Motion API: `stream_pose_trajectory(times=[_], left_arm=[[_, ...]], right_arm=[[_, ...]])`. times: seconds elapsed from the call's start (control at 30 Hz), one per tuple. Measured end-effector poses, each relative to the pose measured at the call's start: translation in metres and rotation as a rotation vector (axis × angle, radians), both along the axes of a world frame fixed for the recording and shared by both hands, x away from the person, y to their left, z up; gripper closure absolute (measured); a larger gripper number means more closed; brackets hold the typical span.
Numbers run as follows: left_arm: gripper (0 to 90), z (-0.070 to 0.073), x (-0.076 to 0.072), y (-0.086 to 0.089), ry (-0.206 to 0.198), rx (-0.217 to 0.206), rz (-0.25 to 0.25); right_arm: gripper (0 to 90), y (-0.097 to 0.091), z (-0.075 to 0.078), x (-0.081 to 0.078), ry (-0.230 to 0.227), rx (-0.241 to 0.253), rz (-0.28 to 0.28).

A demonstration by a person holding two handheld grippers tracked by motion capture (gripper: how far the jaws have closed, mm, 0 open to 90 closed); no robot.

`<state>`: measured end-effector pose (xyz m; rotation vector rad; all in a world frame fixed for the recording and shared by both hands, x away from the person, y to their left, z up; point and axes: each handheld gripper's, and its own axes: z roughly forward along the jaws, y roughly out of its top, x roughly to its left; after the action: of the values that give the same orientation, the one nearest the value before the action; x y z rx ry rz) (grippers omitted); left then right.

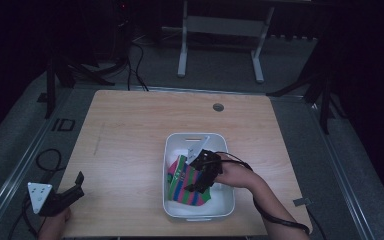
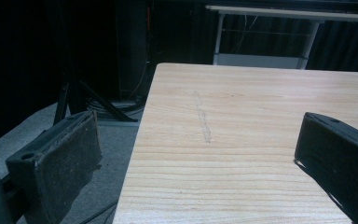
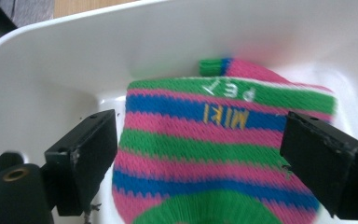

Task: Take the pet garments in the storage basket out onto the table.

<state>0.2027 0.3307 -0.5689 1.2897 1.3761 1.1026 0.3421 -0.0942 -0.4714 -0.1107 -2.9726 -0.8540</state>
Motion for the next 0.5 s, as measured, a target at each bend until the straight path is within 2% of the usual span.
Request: stream_pose_trajectory(times=[0.07,0.1,0.33,0.4,0.5], left_arm=[[0.9,0.000,0.000,0.000,-0.001,-0.001,0.000],[0.9,0.000,0.000,0.000,-0.001,-0.002,0.000],[0.9,0.000,0.000,0.000,-0.003,-0.006,0.000],[0.9,0.000,0.000,0.000,-0.003,-0.006,-0.001],[0.9,0.000,0.000,0.000,-0.004,-0.007,-0.001]], right_arm=[[10.7,0.005,-0.002,0.001,-0.001,-0.013,0.008],[10.8,0.013,-0.009,0.003,-0.003,-0.042,0.016],[10.3,0.032,-0.027,0.012,0.005,-0.096,0.014],[10.5,0.037,-0.031,0.013,-0.035,-0.103,0.003],[10.5,0.042,-0.037,0.017,-0.039,-0.102,-0.008]])
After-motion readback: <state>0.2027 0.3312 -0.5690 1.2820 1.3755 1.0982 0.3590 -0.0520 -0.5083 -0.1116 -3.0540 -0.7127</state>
